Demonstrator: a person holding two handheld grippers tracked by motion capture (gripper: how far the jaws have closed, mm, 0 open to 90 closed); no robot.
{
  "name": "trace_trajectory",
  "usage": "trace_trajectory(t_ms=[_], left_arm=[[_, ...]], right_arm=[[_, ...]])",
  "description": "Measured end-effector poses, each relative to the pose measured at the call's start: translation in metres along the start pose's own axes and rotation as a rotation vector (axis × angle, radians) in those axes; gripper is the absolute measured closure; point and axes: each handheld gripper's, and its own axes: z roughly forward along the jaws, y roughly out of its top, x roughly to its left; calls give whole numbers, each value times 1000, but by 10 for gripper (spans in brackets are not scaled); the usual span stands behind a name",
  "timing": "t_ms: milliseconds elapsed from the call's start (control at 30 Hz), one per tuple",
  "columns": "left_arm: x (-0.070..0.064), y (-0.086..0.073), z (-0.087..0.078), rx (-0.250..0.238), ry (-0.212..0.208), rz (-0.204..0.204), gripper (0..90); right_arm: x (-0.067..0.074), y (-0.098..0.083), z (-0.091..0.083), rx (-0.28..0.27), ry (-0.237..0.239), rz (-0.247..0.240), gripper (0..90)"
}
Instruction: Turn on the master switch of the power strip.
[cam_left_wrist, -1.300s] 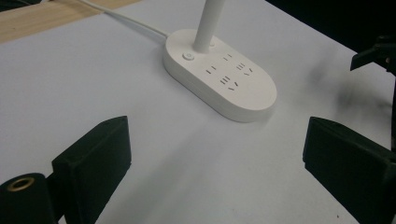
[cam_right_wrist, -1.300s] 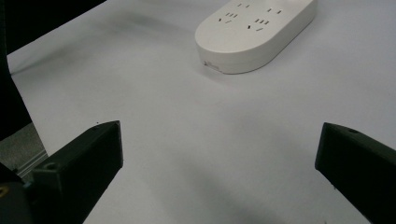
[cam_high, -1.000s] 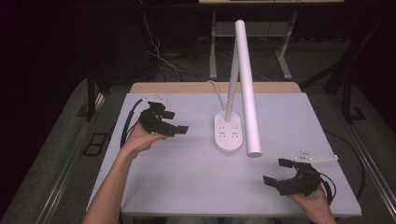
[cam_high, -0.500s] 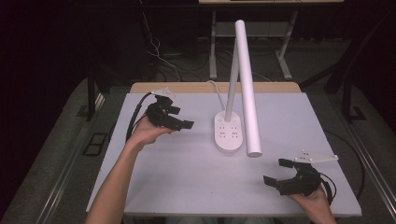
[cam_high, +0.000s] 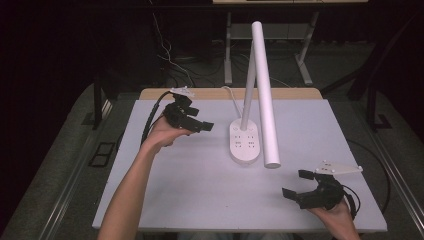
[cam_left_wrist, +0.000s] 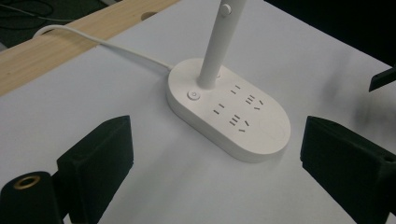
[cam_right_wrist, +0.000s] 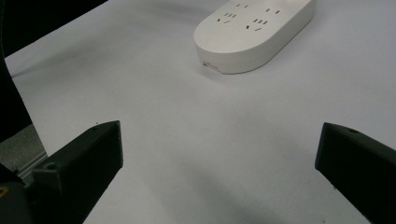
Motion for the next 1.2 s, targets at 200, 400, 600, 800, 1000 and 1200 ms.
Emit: trace_trajectory(t_ms=[200,400,600,800,1000,1200], left_arm=[[3,6,8,10,6,-7,84],[5,12,17,19,10,-9,84],[6,15,28,23,10,-12,84],[7,18,38,22,14,-25,86],[10,20,49,31,17,-18,99],[15,19,58,43,29,-4,137]], right_arm=[[0,0,0,2,0,-1,3],[0,0,0,2,2,-2,3],[0,0,0,3,2,-1,3],[0,0,1,0,1,-2,3],[0,0,1,0,2,-3,3],[-1,0,0,-1,5,-6,3]])
